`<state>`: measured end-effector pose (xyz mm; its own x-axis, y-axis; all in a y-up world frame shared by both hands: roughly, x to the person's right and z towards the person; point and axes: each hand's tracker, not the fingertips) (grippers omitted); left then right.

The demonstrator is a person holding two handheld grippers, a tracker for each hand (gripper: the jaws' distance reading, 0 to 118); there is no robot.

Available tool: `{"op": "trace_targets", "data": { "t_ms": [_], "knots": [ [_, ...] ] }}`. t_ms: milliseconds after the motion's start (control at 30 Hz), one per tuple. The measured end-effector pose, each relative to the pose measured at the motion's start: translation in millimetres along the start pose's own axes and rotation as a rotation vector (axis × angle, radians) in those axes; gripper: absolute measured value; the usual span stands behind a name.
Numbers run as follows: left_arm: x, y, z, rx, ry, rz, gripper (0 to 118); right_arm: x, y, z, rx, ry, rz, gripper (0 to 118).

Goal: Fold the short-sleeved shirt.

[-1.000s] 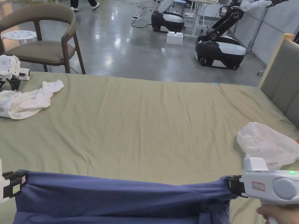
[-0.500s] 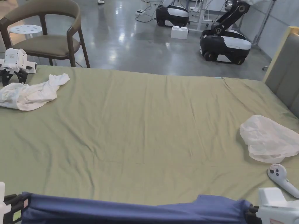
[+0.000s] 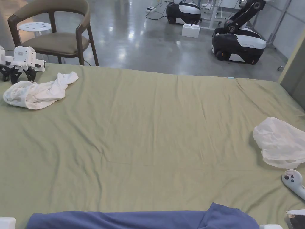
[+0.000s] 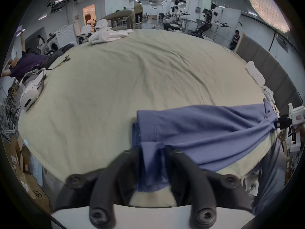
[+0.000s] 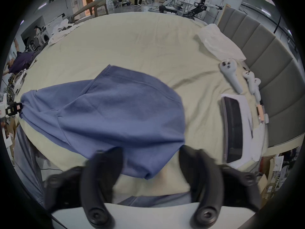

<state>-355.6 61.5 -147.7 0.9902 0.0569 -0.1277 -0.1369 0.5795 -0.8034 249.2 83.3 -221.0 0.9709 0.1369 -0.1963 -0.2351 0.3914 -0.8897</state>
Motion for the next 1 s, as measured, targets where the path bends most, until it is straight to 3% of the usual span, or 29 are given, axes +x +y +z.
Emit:
{"op": "trace_targets", "data": {
  "t_ms": [67,267,367,500,600,667,833,867,1000],
  "knots": [
    [1,8,9,0.068,0.016,0.013,62,0,5,20,0.062,-0.028,0.011,84],
    [31,41,38,0.279,-0.017,0.009,63,-17,34,73,0.271,-0.157,0.014,84],
    [53,57,46,0.385,-0.010,-0.017,62,-30,46,85,0.478,-0.106,-0.050,84],
    [92,75,62,0.535,0.062,-0.071,61,-57,59,92,0.730,-0.011,-0.193,84],
    [111,84,74,0.643,0.092,-0.076,52,-84,67,97,0.884,-0.031,-0.184,81],
    [116,89,78,0.702,0.107,-0.065,39,-97,71,102,0.956,-0.056,-0.196,71],
    [125,94,95,0.826,0.162,-0.073,2,-118,80,109,1.078,-0.085,-0.234,12],
    [124,93,99,0.836,0.164,-0.068,0,-119,83,108,1.084,-0.098,-0.229,6],
    [108,92,107,0.829,0.161,-0.063,0,-121,87,110,1.105,-0.089,-0.230,2]
  ]
}}
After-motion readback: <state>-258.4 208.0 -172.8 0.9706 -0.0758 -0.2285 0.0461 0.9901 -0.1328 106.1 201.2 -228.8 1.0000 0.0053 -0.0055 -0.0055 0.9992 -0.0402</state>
